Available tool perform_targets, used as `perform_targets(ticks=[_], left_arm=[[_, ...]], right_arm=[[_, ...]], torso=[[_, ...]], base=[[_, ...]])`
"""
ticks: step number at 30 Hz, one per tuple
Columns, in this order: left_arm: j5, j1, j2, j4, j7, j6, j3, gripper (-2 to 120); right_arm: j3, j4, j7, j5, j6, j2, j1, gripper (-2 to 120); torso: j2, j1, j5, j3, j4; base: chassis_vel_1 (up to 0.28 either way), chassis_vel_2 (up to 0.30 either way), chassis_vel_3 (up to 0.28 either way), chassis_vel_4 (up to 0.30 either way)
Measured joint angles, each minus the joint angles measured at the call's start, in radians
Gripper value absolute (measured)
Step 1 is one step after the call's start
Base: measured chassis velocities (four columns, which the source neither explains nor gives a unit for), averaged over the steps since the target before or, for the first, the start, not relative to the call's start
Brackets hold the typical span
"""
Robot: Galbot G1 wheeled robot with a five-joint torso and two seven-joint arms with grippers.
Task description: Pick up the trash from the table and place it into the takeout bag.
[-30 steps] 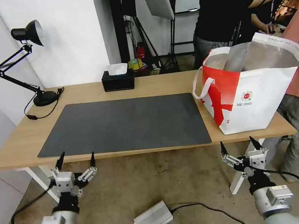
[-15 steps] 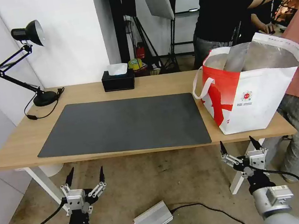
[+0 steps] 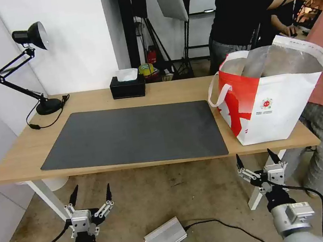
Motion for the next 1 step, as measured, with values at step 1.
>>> perform_targets(ticks=[1], left_arm=[[0.000, -0.004, 0.001, -0.002, 0.000, 0.001, -0.004, 100]], right_arm=[[-0.001, 0.000, 0.000, 0.000, -0.001, 0.000, 0.000, 100]], torso=[[0.000, 0.000, 0.0000, 0.000, 0.0000]], base=[[0.000, 0.000, 0.000, 0.000]])
